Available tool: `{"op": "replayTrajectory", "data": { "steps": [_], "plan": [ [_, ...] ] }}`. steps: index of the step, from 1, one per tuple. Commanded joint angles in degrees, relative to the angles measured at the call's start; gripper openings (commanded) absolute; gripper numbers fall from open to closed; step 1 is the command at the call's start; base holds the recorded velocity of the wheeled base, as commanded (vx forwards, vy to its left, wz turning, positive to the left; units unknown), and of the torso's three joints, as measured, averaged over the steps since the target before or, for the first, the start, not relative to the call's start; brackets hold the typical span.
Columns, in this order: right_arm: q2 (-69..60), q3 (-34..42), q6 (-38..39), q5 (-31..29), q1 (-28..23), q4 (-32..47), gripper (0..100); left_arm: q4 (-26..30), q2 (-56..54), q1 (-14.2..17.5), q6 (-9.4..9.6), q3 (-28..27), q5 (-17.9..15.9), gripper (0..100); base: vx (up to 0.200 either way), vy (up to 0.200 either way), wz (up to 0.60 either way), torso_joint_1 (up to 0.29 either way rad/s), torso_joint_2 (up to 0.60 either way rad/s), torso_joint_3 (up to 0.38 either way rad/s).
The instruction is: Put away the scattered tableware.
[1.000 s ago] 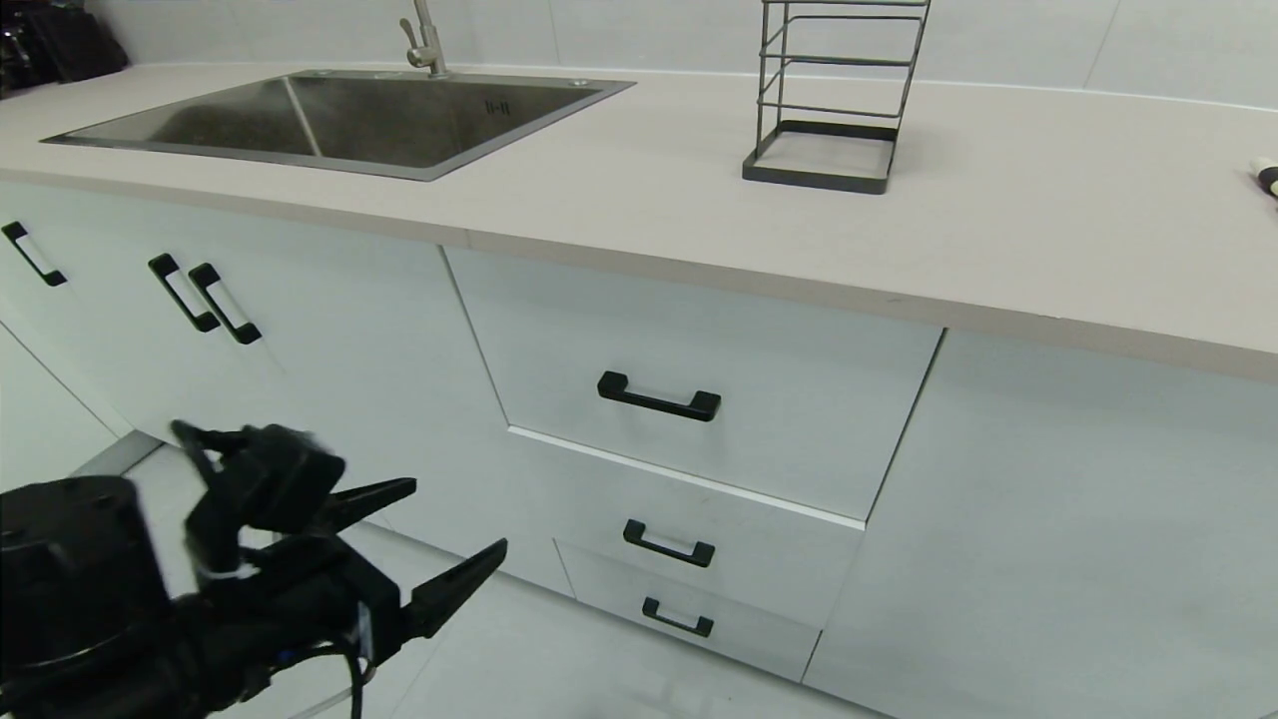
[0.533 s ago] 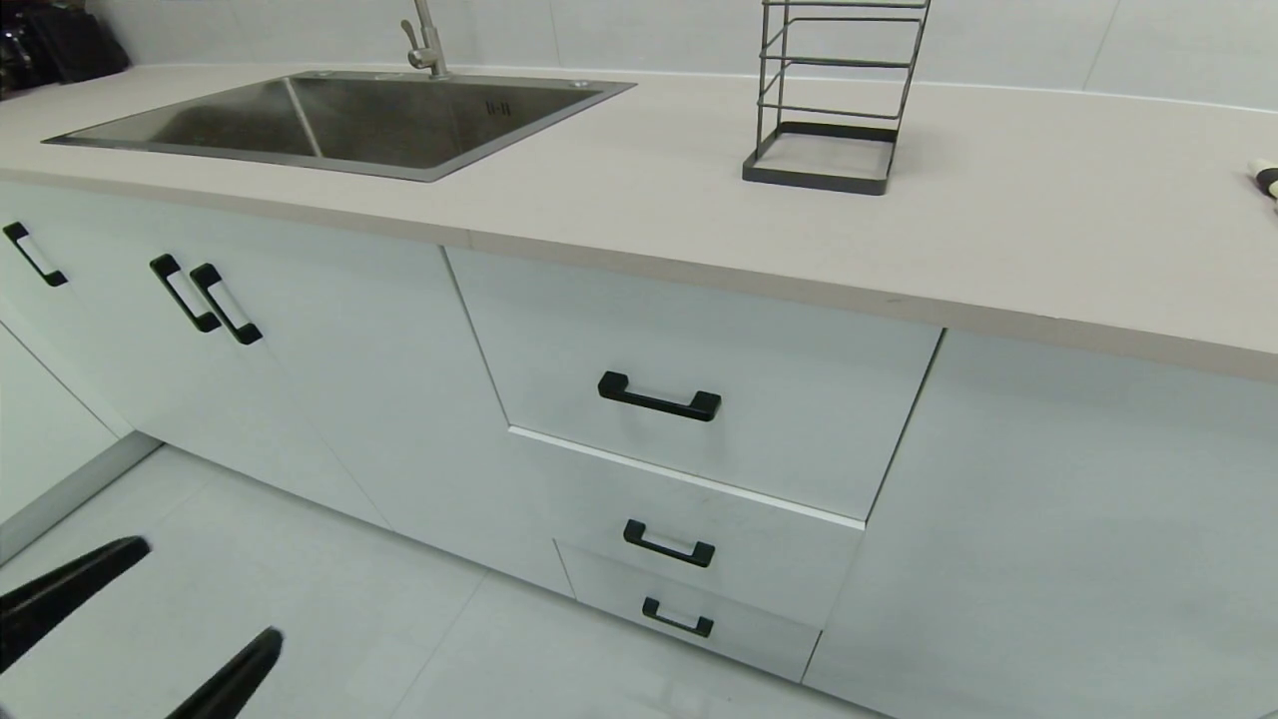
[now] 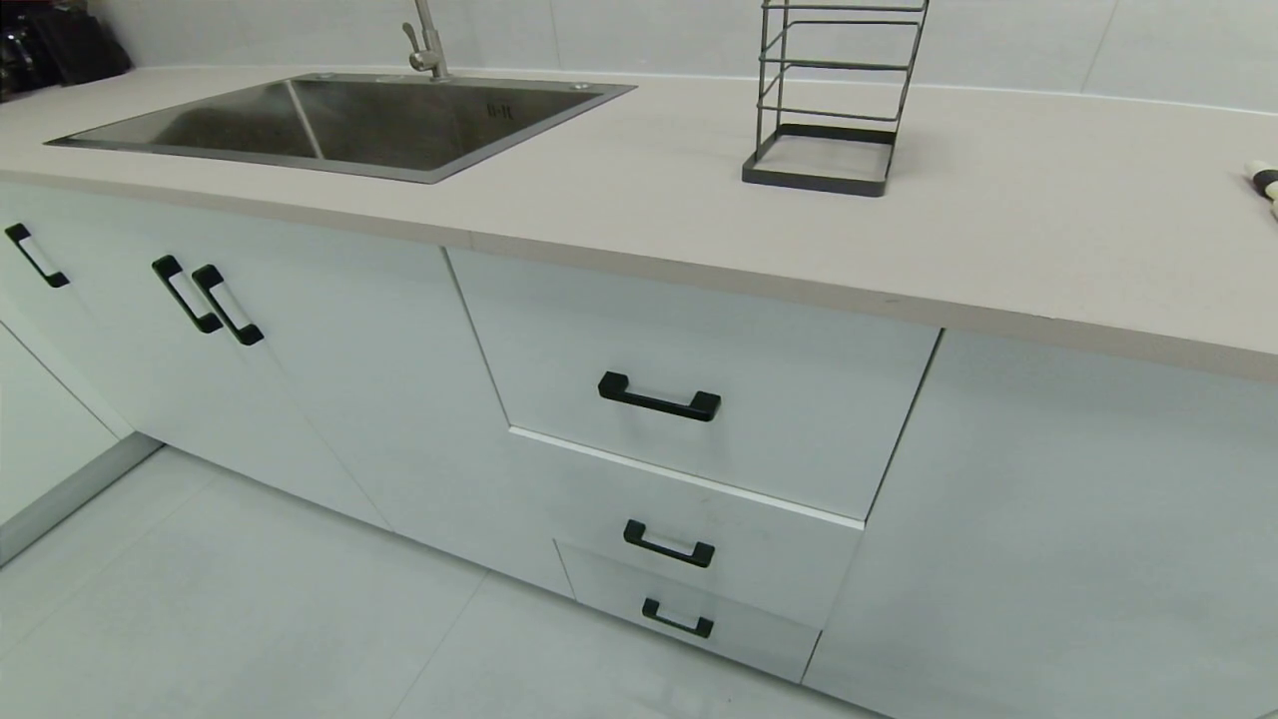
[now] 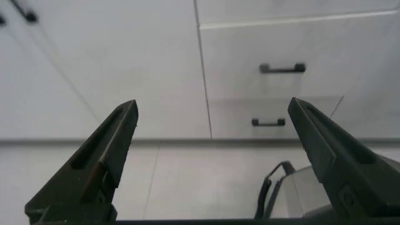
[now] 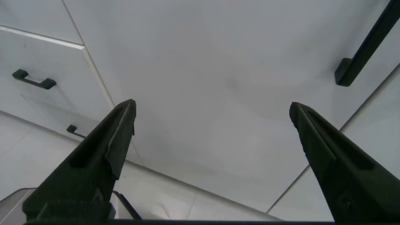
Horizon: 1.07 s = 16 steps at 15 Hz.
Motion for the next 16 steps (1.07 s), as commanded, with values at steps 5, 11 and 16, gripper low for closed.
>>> {"op": "replayTrajectory", "data": {
  "steps": [5, 11, 16],
  "plan": [
    [0.07, 0.00, 0.18, -0.09, 0.00, -0.01, 100, 2.09, -4.24, 1.51, -2.91, 0.49, 10.78, 100, 0.000, 0.000, -0.60, 0.002, 0.00, 0.004],
    [0.07, 0.00, 0.09, -0.09, 0.00, -0.01, 100, 2.27, -4.24, 1.51, -5.28, 0.49, 10.60, 100, 0.000, 0.000, -0.20, 0.001, 0.00, 0.001],
    [0.07, 0.00, -0.26, 0.17, 0.00, -0.01, 100, 2.27, -4.24, 1.51, -5.02, 0.49, 10.69, 100, 0.000, 0.000, 0.00, 0.000, 0.00, 0.000]
  ]
}}
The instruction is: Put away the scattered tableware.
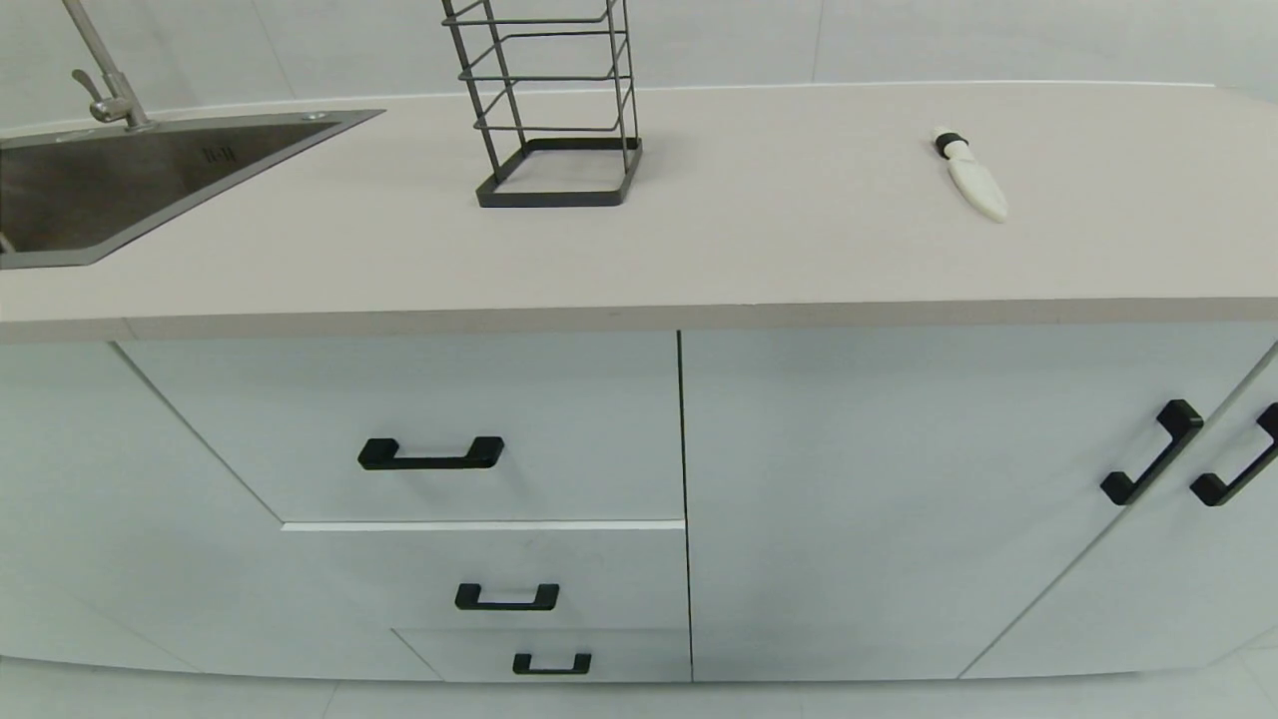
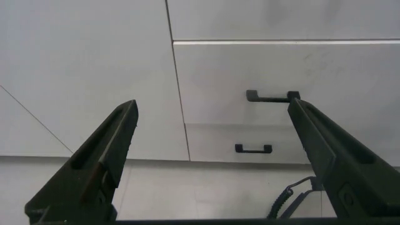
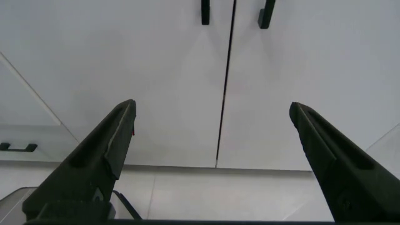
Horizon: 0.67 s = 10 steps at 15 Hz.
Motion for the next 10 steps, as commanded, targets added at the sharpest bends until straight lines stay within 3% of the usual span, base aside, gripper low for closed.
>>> {"op": "replayTrajectory", "data": {
  "steps": [1, 5, 10],
  "plan": [
    [0.02, 0.00, 0.05, 0.04, 0.00, -0.01, 100, 0.00, 0.13, 0.01, 0.10, 0.02, 0.01, 100, 0.000, 0.000, 0.00, 0.000, 0.00, 0.000],
    [0.02, 0.00, 0.14, 0.04, 0.00, -0.01, 100, 0.00, 0.13, 0.01, 0.81, 0.02, 0.10, 100, 0.000, 0.000, 0.00, 0.026, -0.04, -0.008],
    [0.02, 0.00, 0.23, 0.04, 0.00, -0.01, 100, 0.00, 0.13, 0.01, 0.72, 0.02, 0.10, 100, 0.000, 0.000, 0.00, 0.225, -0.13, -0.125]
  ]
}}
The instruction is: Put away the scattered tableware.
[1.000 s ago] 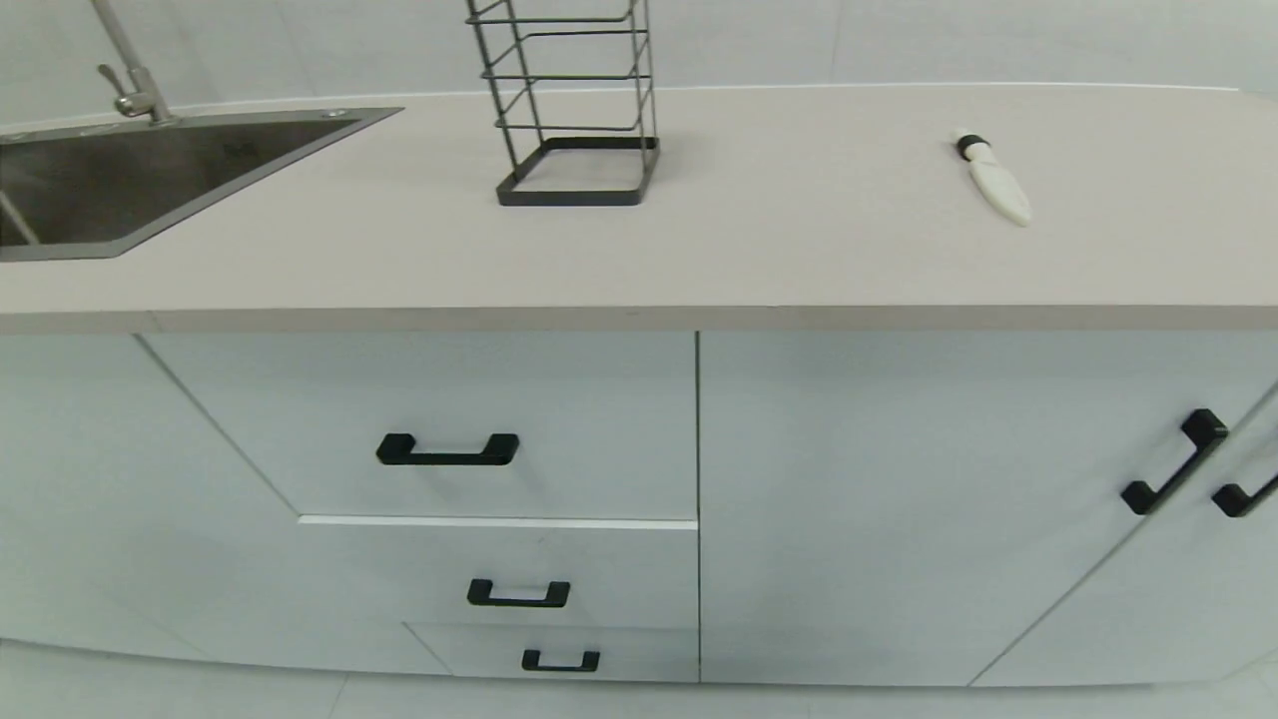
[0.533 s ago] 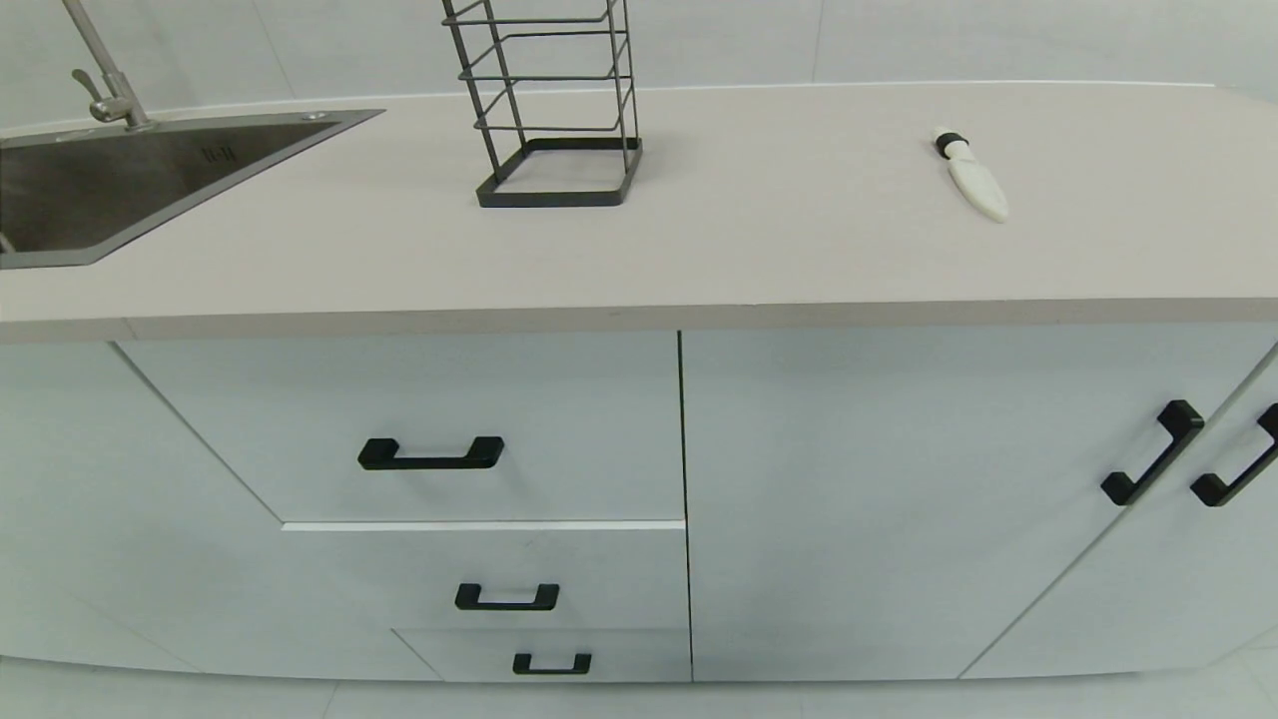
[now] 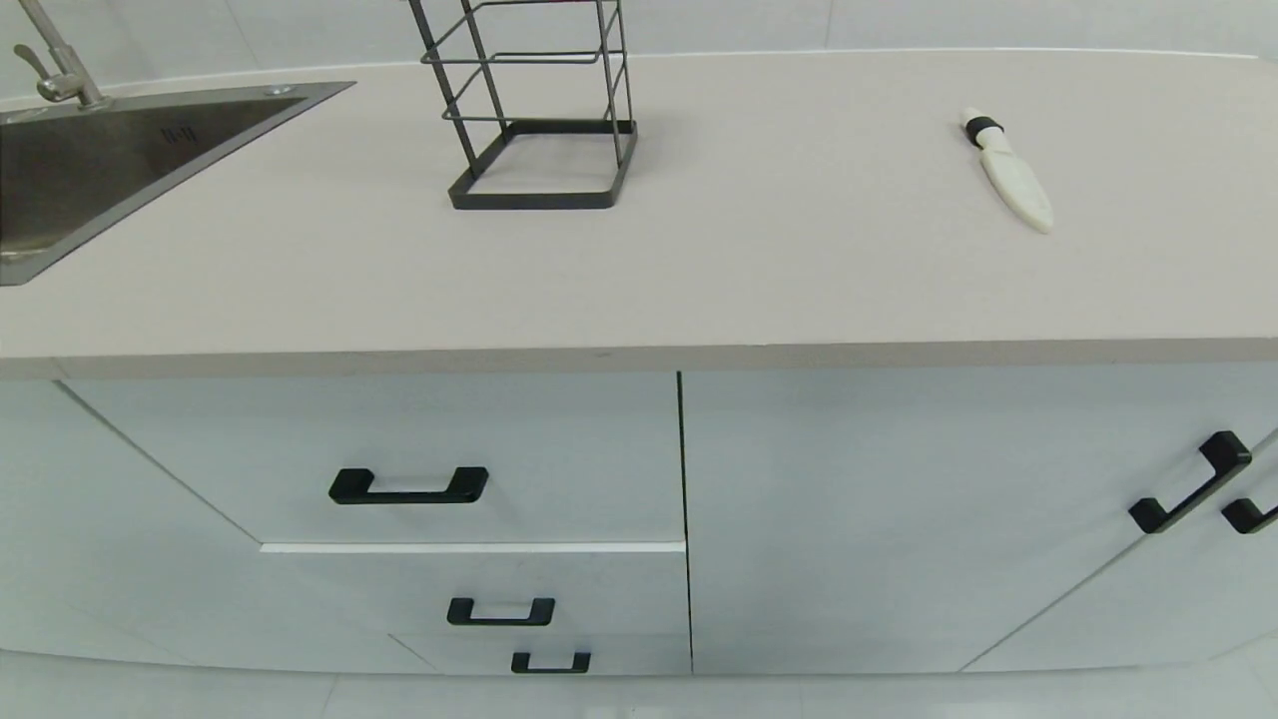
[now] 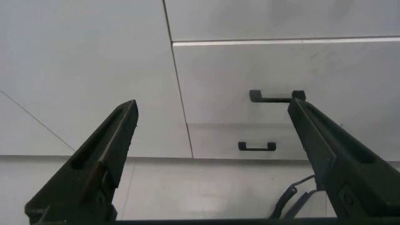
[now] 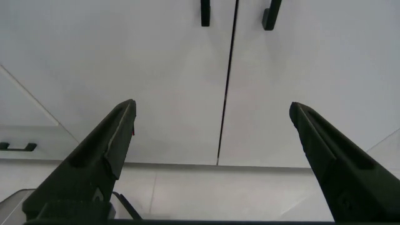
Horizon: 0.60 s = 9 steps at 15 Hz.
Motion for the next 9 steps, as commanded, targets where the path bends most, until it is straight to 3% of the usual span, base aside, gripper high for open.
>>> {"op": "replayTrajectory", "data": {
  "steps": [1, 7, 9],
  "plan": [
    [0.05, 0.00, -0.04, -0.05, 0.00, -0.01, 100, 0.00, 0.11, 0.04, 0.00, 0.00, 0.02, 100, 0.000, 0.000, 0.00, 0.256, -0.57, -0.242],
    [0.05, 0.00, -0.04, -0.05, 0.00, -0.01, 100, 0.00, 0.11, 0.04, -0.09, 0.00, 0.02, 100, 0.000, 0.000, 0.00, 0.220, -0.58, -0.205],
    [0.05, 0.00, -0.04, -0.05, 0.00, -0.01, 100, 0.00, 0.11, 0.04, -0.09, 0.00, 0.02, 100, 0.000, 0.000, 0.00, 0.093, -0.47, -0.220]
  ]
}}
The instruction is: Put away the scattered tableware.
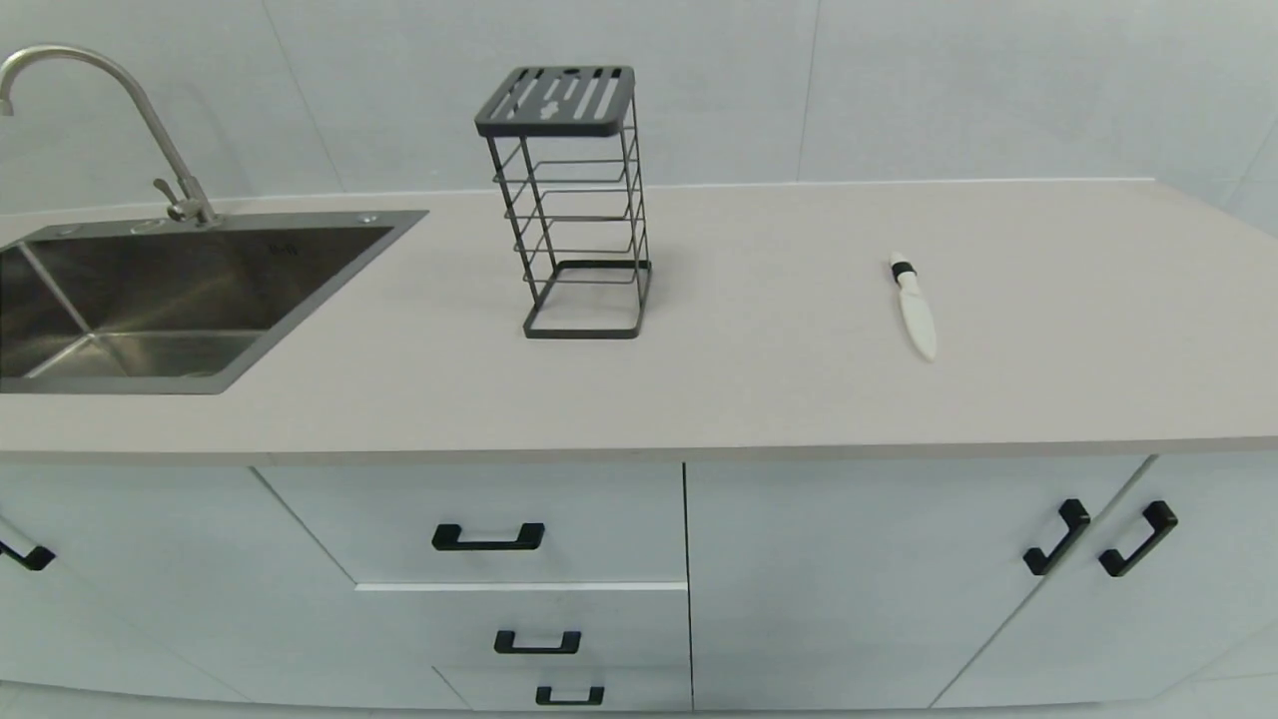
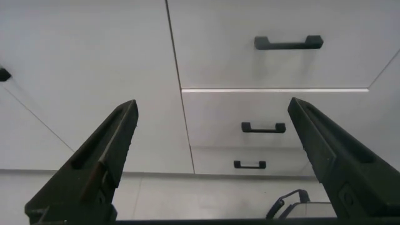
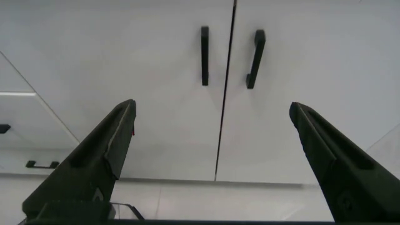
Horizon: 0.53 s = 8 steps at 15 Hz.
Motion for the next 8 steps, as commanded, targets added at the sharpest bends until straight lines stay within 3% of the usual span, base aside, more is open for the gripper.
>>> {"op": "replayTrajectory", "data": {
  "steps": [1, 5, 8],
  "plan": [
    [0.05, 0.00, -0.02, 0.02, 0.00, -0.01, 100, -0.05, 0.11, 0.01, 0.02, 0.00, 0.02, 100, 0.000, 0.000, 0.00, 0.115, -0.50, -0.212],
    [0.05, 0.00, -0.02, 0.02, 0.00, -0.01, 100, -0.05, 0.11, 0.01, 0.20, 0.00, 0.02, 100, 0.000, 0.000, 0.00, 0.380, -0.49, -0.234],
    [0.05, 0.00, -0.02, 0.02, 0.00, -0.01, 100, -0.05, 0.11, 0.01, 0.20, 0.00, 0.02, 100, 0.000, 0.000, 0.00, 0.292, -0.51, -0.243]
  ]
}}
